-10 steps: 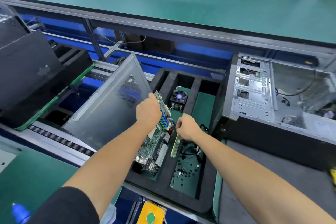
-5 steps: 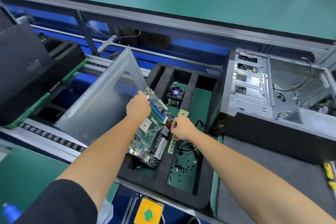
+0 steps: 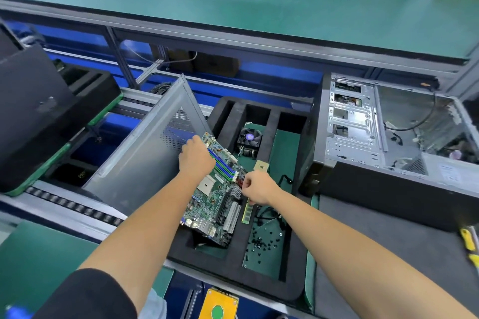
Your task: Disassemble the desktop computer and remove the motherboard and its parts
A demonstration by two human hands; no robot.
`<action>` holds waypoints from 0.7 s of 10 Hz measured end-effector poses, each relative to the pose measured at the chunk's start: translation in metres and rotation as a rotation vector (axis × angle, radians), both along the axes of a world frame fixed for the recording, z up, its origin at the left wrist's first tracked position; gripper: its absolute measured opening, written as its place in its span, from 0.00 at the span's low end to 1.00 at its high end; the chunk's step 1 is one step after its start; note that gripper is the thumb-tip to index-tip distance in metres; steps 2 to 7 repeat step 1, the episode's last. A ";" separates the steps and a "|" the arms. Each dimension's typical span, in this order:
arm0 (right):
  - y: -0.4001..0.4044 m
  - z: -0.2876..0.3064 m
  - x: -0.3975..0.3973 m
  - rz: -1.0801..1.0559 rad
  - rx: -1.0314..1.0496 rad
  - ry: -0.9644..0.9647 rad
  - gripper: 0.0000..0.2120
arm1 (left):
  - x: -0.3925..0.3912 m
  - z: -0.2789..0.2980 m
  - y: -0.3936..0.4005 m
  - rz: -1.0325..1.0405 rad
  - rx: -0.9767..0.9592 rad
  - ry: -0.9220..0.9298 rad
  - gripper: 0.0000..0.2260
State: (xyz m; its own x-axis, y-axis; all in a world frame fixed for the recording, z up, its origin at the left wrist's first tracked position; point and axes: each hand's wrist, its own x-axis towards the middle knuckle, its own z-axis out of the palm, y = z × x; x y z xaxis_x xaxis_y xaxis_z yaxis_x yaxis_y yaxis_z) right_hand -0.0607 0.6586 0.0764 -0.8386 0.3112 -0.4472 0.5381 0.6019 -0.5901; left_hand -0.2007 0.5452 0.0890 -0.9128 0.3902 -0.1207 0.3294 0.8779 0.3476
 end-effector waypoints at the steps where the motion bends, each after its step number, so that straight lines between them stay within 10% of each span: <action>1: 0.001 0.004 0.004 -0.029 0.029 0.015 0.11 | 0.012 0.007 0.012 -0.032 0.071 0.176 0.17; 7: 0.001 0.004 0.004 -0.029 0.029 0.015 0.11 | 0.012 0.007 0.012 -0.032 0.071 0.176 0.17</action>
